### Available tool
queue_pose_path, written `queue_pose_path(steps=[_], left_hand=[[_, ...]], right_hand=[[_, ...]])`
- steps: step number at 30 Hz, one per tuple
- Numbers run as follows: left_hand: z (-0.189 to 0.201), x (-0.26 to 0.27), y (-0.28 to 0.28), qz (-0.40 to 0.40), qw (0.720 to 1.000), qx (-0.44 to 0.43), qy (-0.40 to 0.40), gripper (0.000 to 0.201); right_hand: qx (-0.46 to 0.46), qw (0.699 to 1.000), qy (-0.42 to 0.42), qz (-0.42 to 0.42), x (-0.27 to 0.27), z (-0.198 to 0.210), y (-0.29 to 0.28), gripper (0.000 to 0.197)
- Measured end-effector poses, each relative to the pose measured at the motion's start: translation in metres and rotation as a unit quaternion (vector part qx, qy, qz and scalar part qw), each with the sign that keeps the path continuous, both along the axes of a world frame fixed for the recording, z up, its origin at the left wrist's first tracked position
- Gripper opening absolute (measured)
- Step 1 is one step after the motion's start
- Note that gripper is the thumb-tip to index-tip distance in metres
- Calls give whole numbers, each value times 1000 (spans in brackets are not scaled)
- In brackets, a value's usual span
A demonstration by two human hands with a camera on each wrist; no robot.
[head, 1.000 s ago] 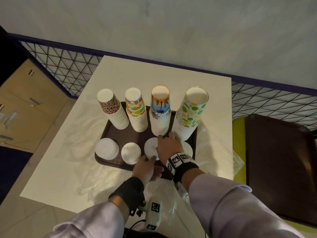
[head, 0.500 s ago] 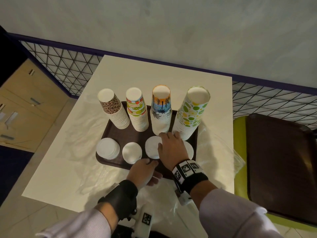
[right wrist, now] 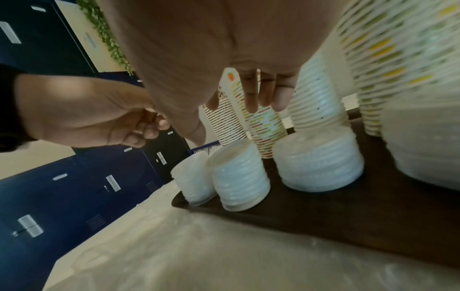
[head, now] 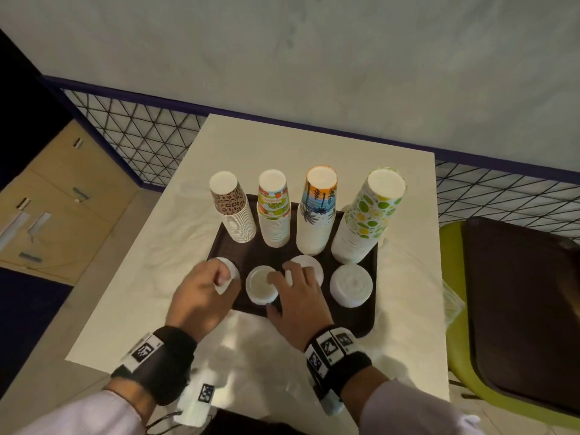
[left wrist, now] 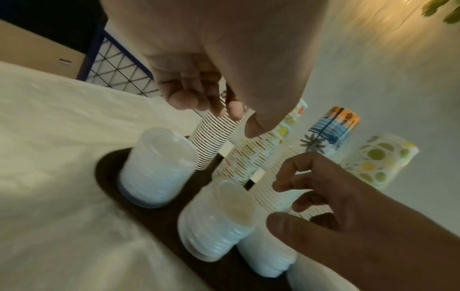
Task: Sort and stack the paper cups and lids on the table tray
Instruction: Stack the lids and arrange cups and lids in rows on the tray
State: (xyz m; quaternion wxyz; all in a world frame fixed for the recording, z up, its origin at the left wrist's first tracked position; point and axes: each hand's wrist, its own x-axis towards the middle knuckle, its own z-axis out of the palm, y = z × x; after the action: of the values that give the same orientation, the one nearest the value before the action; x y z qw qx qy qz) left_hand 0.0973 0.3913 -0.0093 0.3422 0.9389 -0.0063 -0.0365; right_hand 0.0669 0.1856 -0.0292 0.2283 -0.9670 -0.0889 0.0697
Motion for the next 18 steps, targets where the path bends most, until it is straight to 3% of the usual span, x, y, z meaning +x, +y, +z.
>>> queue_pose_path(steps=[4,11,18], left_hand=[[-13,12,29,-8,997,72,-25,38],[-35,20,46,-71,988,135,38,64],[-48,25,53,-123,977,152,83,48]], right_hand=[[-18,1000,24,-4,1,-5,24,52],[-59,997,52,-22,9,-18,47,54],[-84,994,38,-52,13,-29,56,46]])
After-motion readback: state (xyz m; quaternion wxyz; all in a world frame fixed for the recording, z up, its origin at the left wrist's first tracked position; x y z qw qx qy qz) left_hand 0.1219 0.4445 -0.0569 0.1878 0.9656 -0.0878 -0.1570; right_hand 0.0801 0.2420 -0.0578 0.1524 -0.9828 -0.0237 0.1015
